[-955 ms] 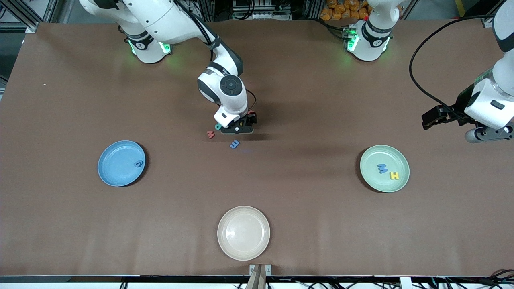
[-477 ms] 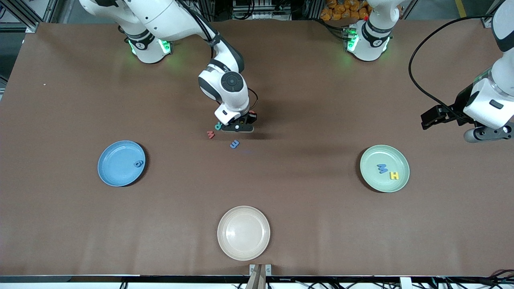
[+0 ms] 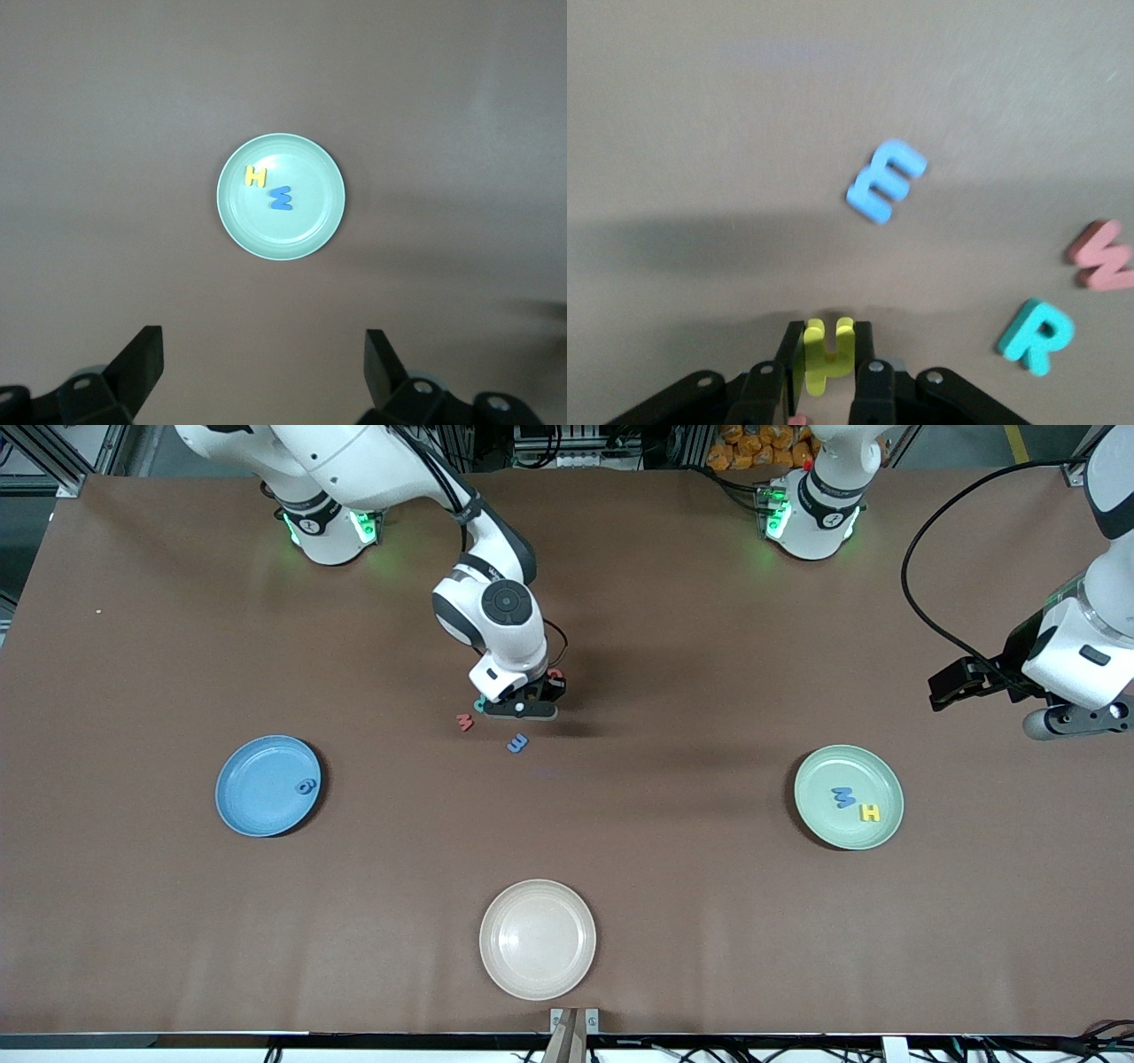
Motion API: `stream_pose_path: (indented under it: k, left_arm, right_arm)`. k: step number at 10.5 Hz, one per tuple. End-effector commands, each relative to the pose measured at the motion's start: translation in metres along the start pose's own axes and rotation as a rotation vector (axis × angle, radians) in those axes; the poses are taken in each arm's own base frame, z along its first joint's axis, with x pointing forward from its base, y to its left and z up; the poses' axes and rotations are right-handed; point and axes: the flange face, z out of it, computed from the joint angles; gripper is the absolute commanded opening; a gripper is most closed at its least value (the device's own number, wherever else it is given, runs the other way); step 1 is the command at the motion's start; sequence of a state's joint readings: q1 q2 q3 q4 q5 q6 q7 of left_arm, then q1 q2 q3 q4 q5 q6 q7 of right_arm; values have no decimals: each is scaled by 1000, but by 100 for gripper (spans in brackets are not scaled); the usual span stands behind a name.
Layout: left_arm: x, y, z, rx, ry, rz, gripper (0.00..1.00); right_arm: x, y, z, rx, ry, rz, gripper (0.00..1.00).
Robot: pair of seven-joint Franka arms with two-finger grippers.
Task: Sort upper and lower case letters into plates
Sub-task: 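Lift the yellow u and carry it toward the blue plate with the right gripper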
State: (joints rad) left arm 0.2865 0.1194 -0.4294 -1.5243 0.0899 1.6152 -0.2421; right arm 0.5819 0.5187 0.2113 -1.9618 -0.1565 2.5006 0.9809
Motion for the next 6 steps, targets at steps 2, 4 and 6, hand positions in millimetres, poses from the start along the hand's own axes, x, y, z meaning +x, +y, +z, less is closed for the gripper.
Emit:
stream_pose_path:
  k: [2,4,6]
  left_arm:
    - [-5,1,-8,-14,-4,-14,100]
    - [-5,1,-8,-14,-4,-13,100]
    - [-5,2,-8,-15,-3,-13,100]
  right_arm:
    - [54,43,-36,-1,48,19,0]
    - [73,69,-36,-53,10,13,0]
    - [87,101,-31,-116,-32,30,0]
